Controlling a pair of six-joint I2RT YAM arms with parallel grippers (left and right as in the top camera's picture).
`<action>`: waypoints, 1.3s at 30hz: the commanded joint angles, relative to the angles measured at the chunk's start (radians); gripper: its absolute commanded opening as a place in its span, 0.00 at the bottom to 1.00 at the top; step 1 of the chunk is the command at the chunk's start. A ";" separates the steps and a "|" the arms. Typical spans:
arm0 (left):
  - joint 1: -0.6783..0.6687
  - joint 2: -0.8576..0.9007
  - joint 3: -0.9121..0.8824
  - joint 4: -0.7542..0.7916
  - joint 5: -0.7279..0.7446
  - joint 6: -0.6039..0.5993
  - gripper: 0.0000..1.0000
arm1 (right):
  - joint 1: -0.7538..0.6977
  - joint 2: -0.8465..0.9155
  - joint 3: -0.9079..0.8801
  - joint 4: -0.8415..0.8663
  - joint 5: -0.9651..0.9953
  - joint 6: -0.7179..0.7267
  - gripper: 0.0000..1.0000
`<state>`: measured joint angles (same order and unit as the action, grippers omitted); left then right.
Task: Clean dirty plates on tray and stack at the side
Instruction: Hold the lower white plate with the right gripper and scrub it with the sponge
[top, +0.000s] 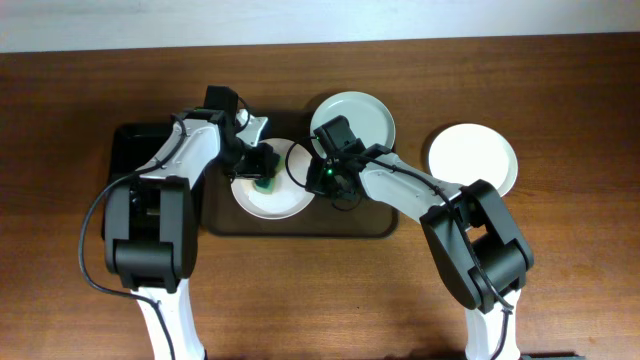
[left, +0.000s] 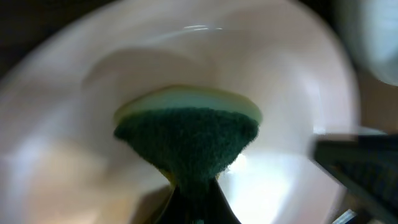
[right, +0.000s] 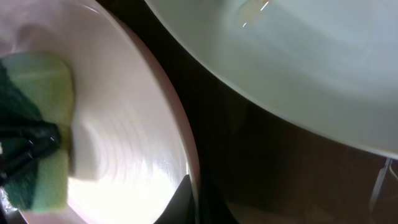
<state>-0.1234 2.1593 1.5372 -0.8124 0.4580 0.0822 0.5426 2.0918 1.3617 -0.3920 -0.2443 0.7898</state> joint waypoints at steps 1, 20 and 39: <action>-0.011 0.038 -0.021 0.005 0.174 0.096 0.01 | 0.006 0.015 0.006 0.001 -0.010 -0.007 0.04; -0.001 0.038 -0.021 -0.169 -0.133 0.125 0.01 | 0.006 0.015 0.006 0.000 -0.010 -0.015 0.04; -0.028 0.038 0.223 -0.351 -0.515 -0.306 0.01 | 0.006 0.015 0.006 0.005 -0.015 -0.025 0.04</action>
<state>-0.1360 2.1872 1.7615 -1.1347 0.0090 -0.1474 0.5457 2.0975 1.3643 -0.3836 -0.2600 0.7769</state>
